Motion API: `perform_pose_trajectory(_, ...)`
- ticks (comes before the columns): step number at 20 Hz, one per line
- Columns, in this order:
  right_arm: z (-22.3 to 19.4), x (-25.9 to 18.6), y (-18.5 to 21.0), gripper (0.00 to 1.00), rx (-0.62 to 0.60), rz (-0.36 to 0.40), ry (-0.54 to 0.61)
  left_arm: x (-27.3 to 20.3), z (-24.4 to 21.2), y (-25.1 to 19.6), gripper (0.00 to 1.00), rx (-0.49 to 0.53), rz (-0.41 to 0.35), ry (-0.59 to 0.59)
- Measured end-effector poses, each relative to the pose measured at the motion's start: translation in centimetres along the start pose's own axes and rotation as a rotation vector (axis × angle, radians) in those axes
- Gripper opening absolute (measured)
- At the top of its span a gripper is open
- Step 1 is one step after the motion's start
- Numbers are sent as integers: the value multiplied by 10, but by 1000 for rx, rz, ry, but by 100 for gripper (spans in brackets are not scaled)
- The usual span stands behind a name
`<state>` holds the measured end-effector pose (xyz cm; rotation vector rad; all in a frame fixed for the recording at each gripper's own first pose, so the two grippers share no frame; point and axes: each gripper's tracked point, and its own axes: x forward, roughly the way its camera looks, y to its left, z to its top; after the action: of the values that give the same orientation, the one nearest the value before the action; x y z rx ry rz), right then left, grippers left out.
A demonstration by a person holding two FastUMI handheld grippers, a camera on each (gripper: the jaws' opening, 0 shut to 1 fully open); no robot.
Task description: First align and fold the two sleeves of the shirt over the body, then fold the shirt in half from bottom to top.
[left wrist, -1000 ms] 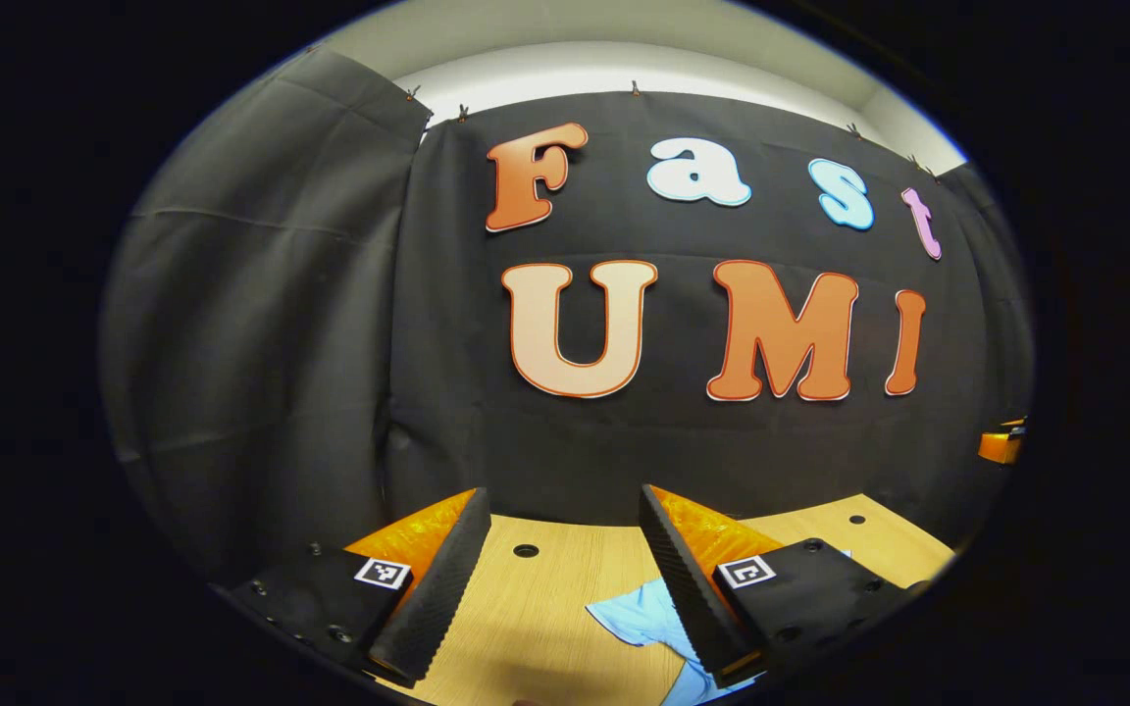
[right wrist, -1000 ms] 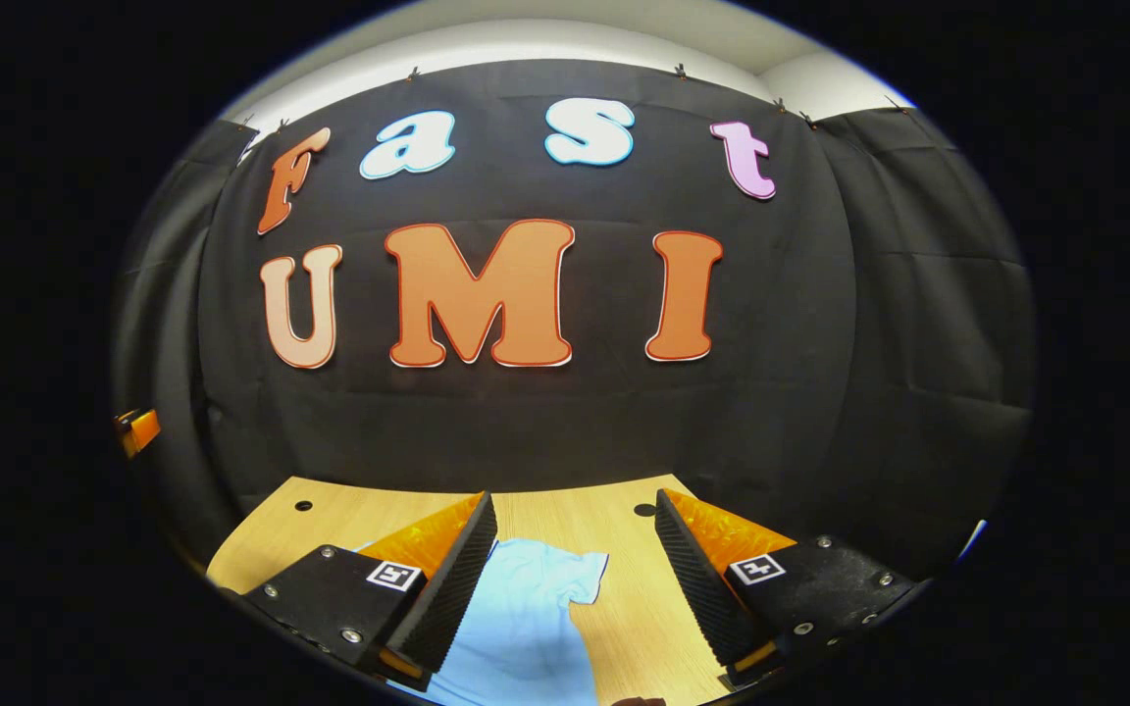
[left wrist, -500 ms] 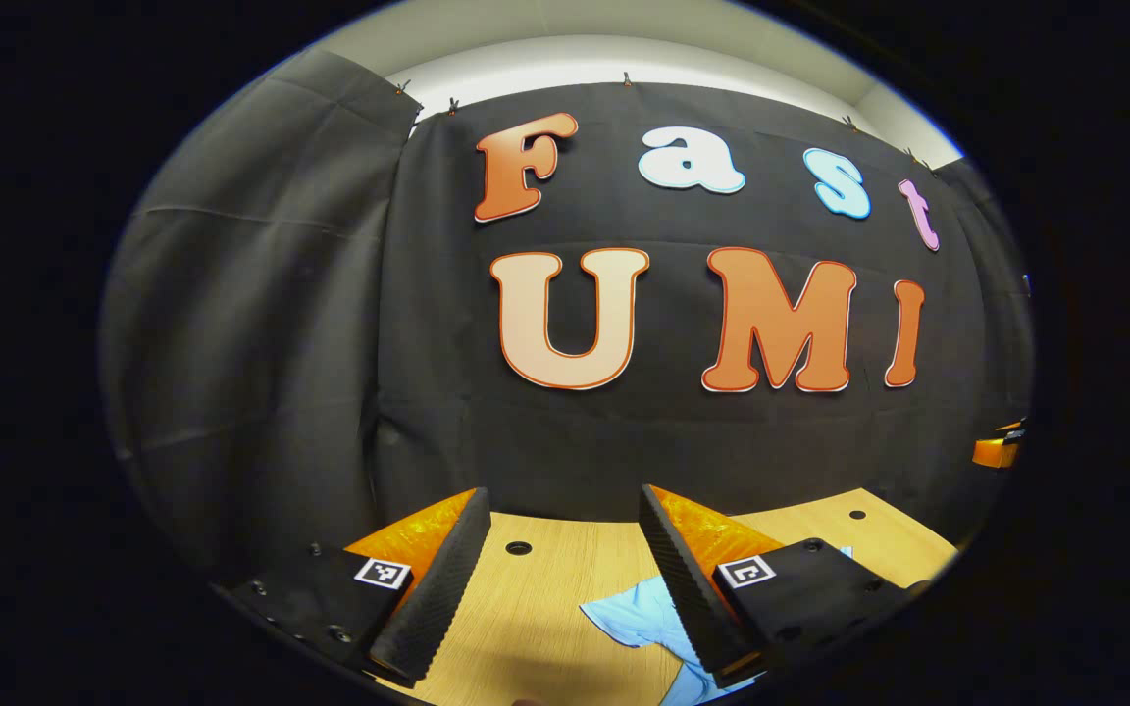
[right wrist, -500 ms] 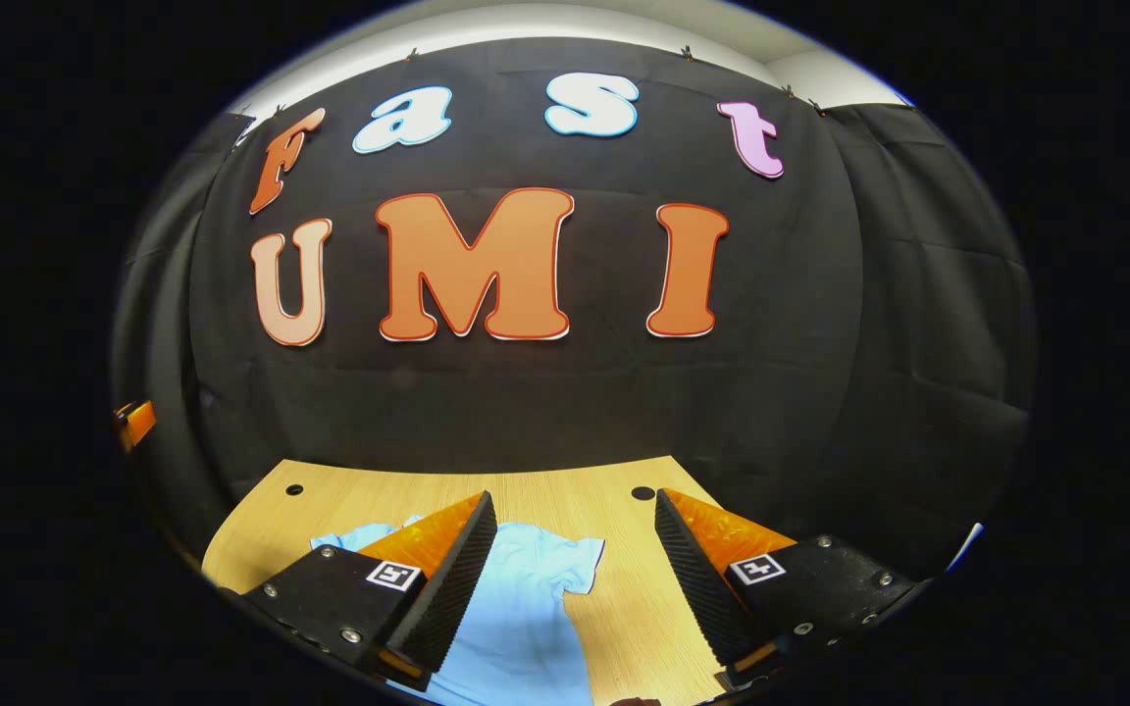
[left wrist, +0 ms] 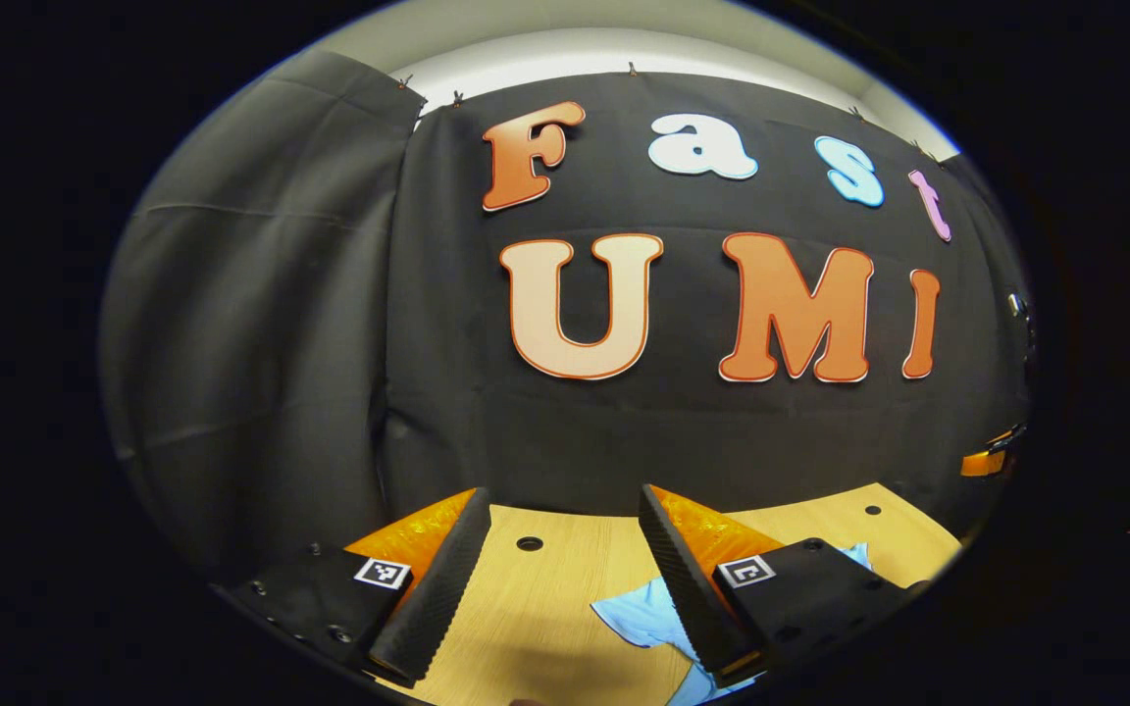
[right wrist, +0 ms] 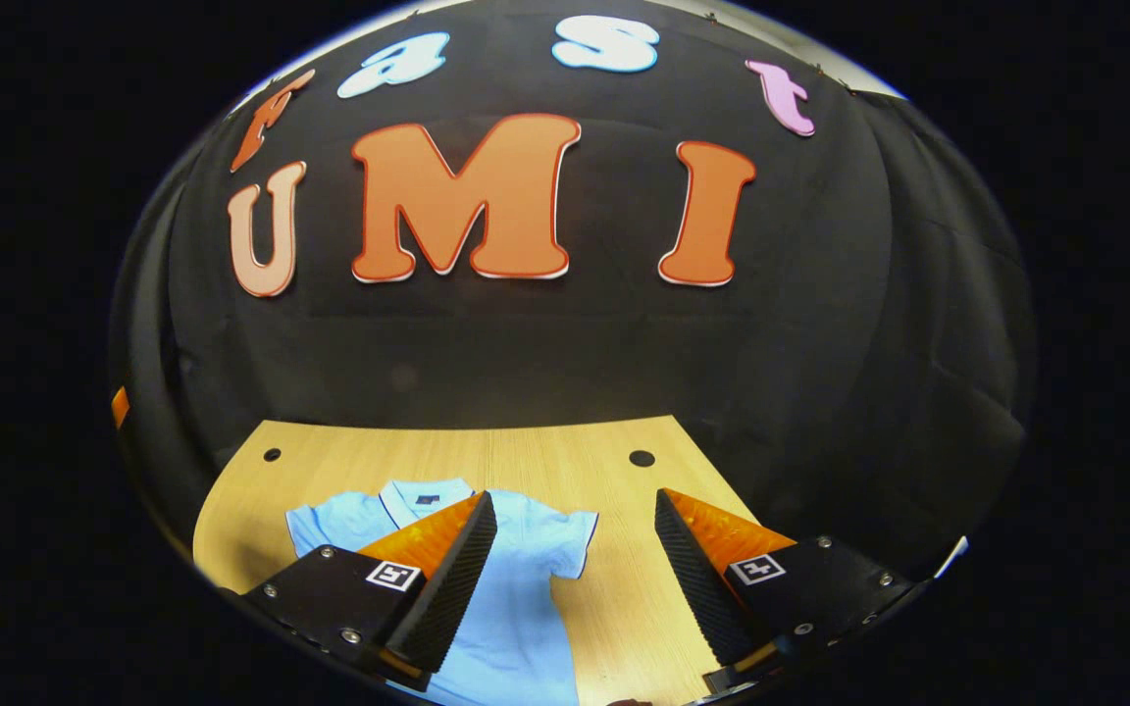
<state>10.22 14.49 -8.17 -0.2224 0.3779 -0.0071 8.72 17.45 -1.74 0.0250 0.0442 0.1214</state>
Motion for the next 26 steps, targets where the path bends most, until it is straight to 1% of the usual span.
perform_pose_trajectory(5, -28, 68, -3, 99, 12, 19, 244, 9, -7, 9, 98, 6, 37, 15)
perform_pose_trajectory(6, -36, 84, -5, 99, 16, 13, 284, 12, -8, 12, 98, 6, 46, 18)
perform_pose_trajectory(9, -67, 129, -9, 99, -13, 13, 427, 23, -13, 23, 98, 12, 76, 32)
perform_pose_trajectory(13, -113, 180, -14, 99, -32, 3, 597, 31, -26, 27, 98, -4, 90, 61)
perform_pose_trajectory(15, -135, 199, -23, 100, -64, -32, 655, 35, -33, 30, 98, -5, 104, 80)
perform_pose_trajectory(18, -162, 220, -24, 100, -79, -36, 742, 38, -42, 35, 97, -3, 122, 103)
perform_pose_trajectory(20, -177, 231, -25, 100, -85, -41, 783, 38, -45, 38, 98, -6, 132, 115)
perform_pose_trajectory(22, -190, 239, -27, 100, -98, -53, 808, 37, -49, 40, 97, 2, 141, 121)
perform_pose_trajectory(26, -204, 245, -28, 100, -91, -52, 849, 35, -58, 38, 97, 17, 146, 139)
